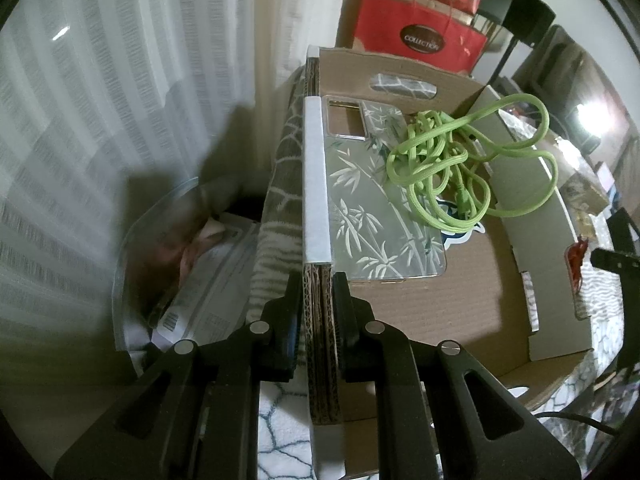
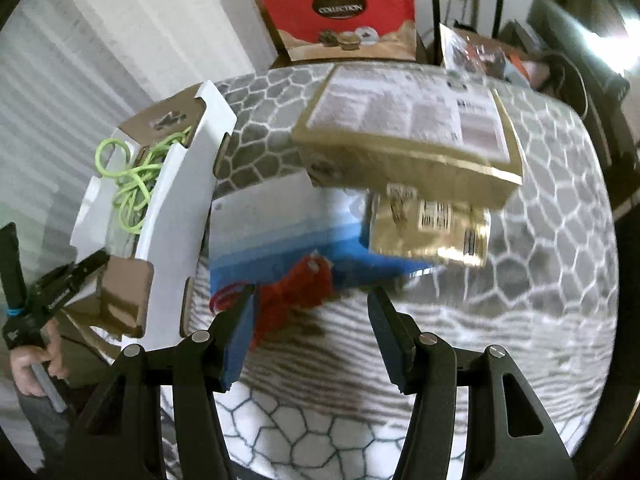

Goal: Organize objects
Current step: 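Move the right tool toward the red coiled cable on the table, then grasp the red coiled cable with the right tool and lift it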

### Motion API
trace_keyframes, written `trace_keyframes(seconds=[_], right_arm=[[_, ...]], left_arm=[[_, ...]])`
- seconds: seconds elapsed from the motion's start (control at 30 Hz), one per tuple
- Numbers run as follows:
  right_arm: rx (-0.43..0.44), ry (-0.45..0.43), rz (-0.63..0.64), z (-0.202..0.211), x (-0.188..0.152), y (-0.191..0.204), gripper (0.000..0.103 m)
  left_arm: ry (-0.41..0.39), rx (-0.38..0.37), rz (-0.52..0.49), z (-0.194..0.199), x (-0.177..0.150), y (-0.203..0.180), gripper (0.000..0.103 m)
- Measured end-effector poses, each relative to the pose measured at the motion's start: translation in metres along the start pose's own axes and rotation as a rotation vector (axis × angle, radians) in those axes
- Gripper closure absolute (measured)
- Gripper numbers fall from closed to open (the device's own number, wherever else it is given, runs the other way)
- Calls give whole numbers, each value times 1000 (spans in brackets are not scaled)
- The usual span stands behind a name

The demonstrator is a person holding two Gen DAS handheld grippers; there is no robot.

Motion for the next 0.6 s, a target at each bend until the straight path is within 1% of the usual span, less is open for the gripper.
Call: trace_keyframes(seconds=[0.1,0.23,0.33,0.4,0.43,0.47,0.5,0.6], right_arm=[[51,17,-38,-4,-5,0,46],[119,39,-77,-13,-7,10,46],[135,43,-87,-22,-3,18,48],[124,37,-80,-27,-1,22,56],[120,31,-79,-29,-1,23,58],[121,22,-76,-31,0,25,62],[127,15,-67,-31,0,26,70],[131,-3,-46,-26,0,28,72]], left_arm=[[1,1,2,0,1,-1,91],[0,1,2,0,1,-1,91],[1,1,3,-1,1,-1,91],[0,1,2,-1,1,-1,91],[0,0,2,-1,1,-1,91],[0,-1,2,-1,1,-1,91],[0,-3,2,-1,1,-1,91],[1,-5,3,0,1,-1,91]])
Point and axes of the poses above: each gripper's, at about its wrist camera, not at the fingertips, and z roughly against the way its jaws point, y to its left, x to its top, the point moved 6 cm from there along -z, roughly the way its jaws point, and after that the axes turned 2 degrees about -x, right-handed, at the moved point
